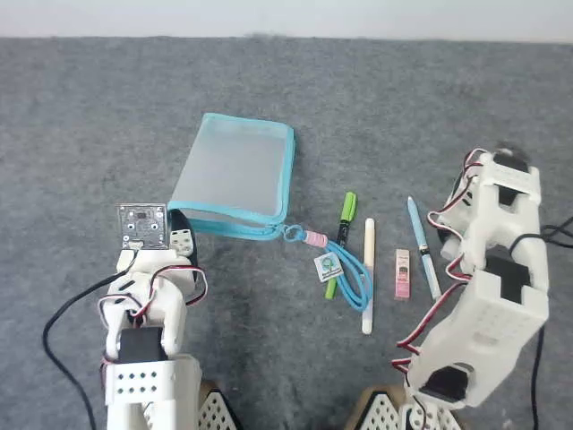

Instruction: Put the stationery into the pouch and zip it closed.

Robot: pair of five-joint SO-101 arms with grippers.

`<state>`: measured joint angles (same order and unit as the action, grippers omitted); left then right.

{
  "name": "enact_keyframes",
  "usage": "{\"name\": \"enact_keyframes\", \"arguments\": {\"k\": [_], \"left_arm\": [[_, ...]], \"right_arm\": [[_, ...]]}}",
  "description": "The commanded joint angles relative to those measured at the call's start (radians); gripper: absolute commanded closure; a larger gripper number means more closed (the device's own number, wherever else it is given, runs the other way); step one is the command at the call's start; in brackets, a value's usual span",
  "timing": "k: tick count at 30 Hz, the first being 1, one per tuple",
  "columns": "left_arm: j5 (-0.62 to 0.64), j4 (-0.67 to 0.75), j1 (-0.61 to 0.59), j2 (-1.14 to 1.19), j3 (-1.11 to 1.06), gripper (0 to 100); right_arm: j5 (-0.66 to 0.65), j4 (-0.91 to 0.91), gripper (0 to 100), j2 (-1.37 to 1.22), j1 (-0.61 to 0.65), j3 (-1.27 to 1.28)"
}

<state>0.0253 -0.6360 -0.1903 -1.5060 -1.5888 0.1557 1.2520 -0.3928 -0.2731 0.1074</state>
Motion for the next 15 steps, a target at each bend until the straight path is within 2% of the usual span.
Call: {"name": "enact_keyframes", "arguments": {"k": [1, 4, 8, 11, 15], "left_arm": [[0.014, -0.002, 0.002, -0.02, 0.008, 99], [0.015, 0.012, 0.006, -0.018, 0.005, 99], [0.015, 0.012, 0.101, -0.018, -0.004, 99], [0.015, 0.037, 0.157, -0.018, -0.015, 99], [0.015, 0.054, 0.172, -0.018, -0.013, 99]], "right_arm": [[-0.143, 0.059, 99.1, 0.142, 0.005, -0.043], [-0.298, 0.153, 99.1, 0.274, 0.074, -0.043], [-0.377, 0.277, 99.1, 0.499, 0.234, -0.043], [-0.428, 0.371, 99.1, 0.645, 0.397, -0.04], [-0.485, 0.43, 99.1, 0.766, 0.668, 0.041]]}}
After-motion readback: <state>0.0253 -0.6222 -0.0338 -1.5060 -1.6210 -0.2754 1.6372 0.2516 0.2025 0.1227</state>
